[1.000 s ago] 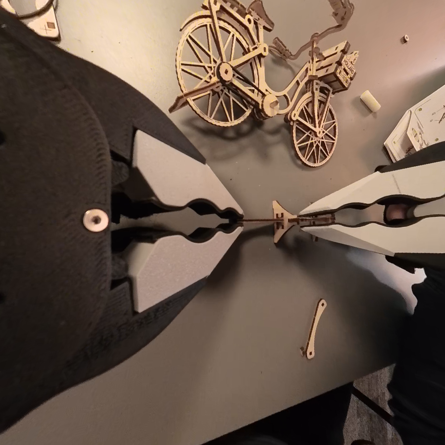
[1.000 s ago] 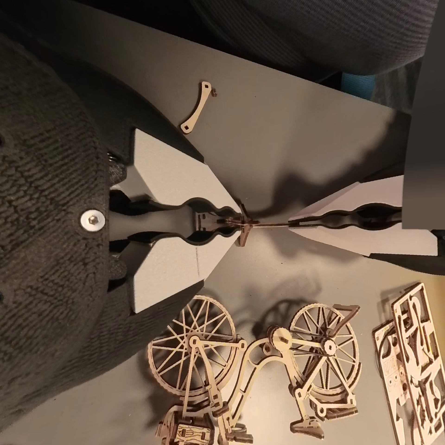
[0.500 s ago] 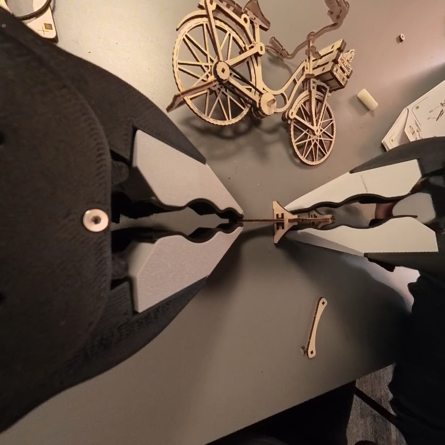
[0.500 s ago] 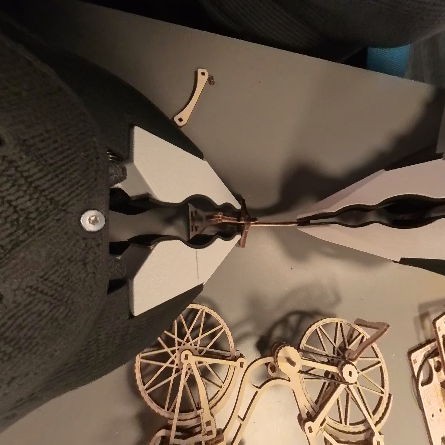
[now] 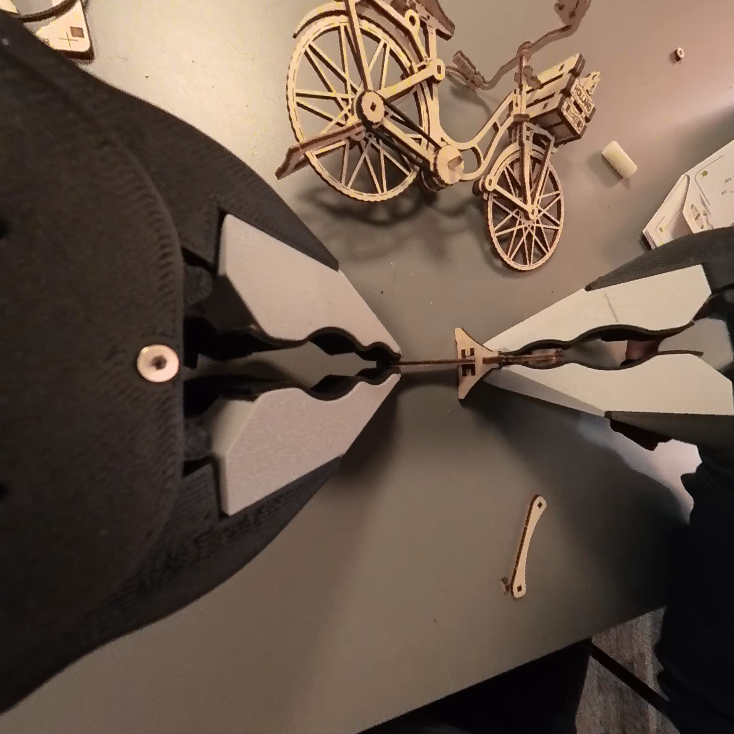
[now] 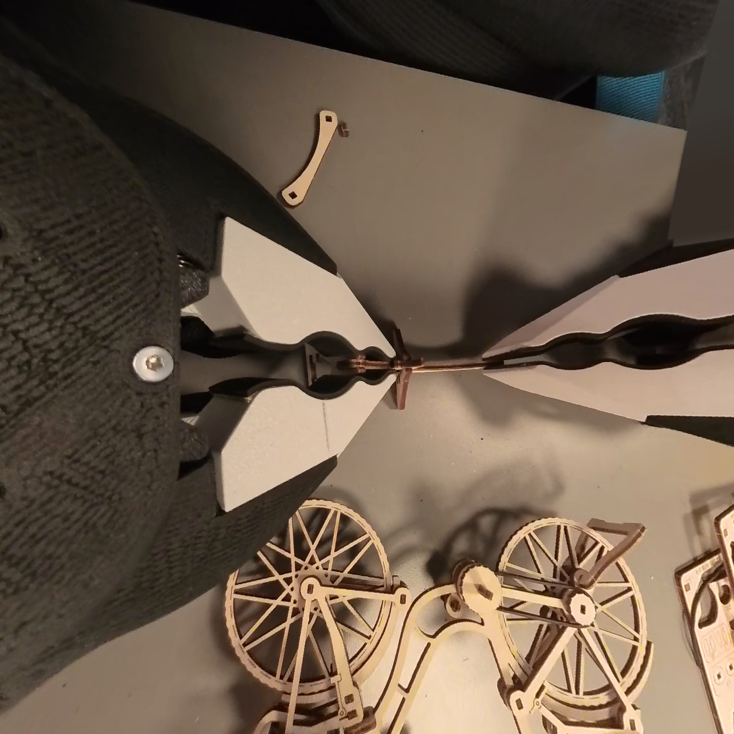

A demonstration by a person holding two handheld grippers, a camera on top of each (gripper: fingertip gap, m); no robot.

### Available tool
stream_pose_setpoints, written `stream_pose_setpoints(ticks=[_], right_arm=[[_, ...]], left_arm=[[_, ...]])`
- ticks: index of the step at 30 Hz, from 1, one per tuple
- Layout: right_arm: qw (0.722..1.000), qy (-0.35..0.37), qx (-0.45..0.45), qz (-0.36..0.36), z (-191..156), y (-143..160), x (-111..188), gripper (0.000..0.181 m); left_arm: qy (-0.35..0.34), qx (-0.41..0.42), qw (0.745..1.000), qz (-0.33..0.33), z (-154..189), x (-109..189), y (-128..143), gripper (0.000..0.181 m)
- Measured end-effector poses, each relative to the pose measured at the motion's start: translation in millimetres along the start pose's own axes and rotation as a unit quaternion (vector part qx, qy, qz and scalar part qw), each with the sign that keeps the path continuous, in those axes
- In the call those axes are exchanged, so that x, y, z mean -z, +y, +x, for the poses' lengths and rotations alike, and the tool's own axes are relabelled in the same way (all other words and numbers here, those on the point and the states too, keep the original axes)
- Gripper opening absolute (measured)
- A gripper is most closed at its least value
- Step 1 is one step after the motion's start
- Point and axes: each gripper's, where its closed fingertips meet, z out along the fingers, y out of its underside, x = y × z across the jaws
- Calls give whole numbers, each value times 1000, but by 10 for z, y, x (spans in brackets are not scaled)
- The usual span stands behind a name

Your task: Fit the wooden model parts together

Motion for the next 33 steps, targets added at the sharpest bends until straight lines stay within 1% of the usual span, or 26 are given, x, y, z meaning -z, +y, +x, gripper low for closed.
stream_pose_setpoints(ticks=[12, 15, 19, 24, 31, 33], right_arm=[[1000, 6, 1, -3, 12, 1, 2, 0], [1000, 15, 2, -1, 28, -5, 49, 18], [999, 15, 6, 30, -5, -117, 168, 18], [999, 25, 18, -4, -16, -35, 158, 13], [999, 34, 21, -14, -48, 11, 305, 23], [999, 38, 25, -27, -50, 46, 323, 21]], left_arm=[[-1, 0, 1000, -2, -4, -5, 14, 2], [-4, -11, 1000, -10, 9, -21, 31, 2], [-6, -14, 1000, -14, 10, -28, 43, 2], [-6, -16, 1000, -13, 12, -28, 39, 2], [-5, -18, 1000, 0, 18, -14, 1, 2], [0, -11, 1000, 16, 34, -14, -59, 2]])
